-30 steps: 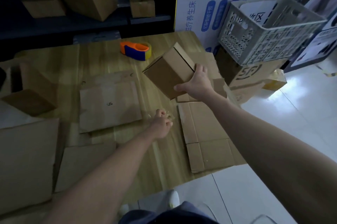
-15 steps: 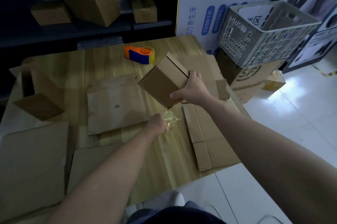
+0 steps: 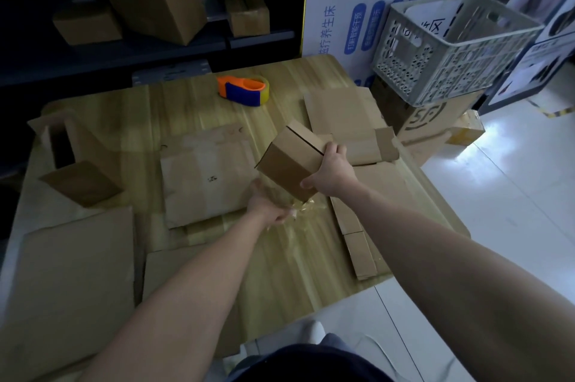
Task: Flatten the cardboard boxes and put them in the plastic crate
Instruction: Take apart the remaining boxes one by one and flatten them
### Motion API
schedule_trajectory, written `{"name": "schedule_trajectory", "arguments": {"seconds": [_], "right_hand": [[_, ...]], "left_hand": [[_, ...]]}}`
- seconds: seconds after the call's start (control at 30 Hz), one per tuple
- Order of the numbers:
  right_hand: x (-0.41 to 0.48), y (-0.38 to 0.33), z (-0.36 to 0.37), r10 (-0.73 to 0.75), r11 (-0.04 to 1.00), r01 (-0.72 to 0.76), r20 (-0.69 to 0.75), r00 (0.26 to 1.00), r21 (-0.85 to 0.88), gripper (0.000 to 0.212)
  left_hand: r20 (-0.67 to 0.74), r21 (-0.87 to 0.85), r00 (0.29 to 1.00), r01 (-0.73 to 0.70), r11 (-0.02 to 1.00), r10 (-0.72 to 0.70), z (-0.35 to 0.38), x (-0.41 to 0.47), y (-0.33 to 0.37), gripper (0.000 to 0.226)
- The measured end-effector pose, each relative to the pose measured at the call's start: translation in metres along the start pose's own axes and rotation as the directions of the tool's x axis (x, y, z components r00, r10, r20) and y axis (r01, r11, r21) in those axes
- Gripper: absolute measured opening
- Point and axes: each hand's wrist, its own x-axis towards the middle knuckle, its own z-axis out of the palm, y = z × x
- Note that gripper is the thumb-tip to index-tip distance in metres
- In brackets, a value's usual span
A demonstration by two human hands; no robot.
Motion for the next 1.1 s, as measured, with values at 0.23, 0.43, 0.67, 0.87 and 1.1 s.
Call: {"name": "schedule_trajectory", "arguments": {"seconds": [0.23, 0.43, 0.67, 0.87, 1.1], "right_hand": [[0.001, -0.019, -0.011, -0.047, 0.996, 0.044, -0.038, 0.998, -0.08, 0.097], [-0.004, -0.041, -0.019, -0.129, 0.977, 0.117, -0.058, 0.99, -0.18, 0.093], [-0.007, -0.06, -0.034, -0.219, 0.975, 0.218, -0.005, 0.976, -0.027, 0.089], [-0.007, -0.069, -0.033, -0.248, 0.969, 0.249, -0.058, 0.967, 0.008, 0.07], [-0.011, -0.09, -0.03, -0.364, 0.923, 0.357, -0.025, 0.931, -0.141, 0.073]], "left_hand": [[-0.421, -0.109, 0.891, -0.233, 0.966, 0.168, -0.041, -0.008, 0.031, 0.026], [-0.336, -0.244, 0.903, -0.357, 0.902, 0.266, -0.059, -0.017, 0.075, 0.038], [-0.337, -0.481, 0.923, -0.34, 0.808, 0.187, -0.084, -0.02, 0.081, 0.034], [-0.25, -0.602, 0.955, -0.283, 0.747, 0.161, -0.103, -0.025, 0.075, 0.019], [-0.291, -0.606, 0.947, -0.293, 0.739, 0.138, -0.125, -0.028, 0.064, 0.026]]}}
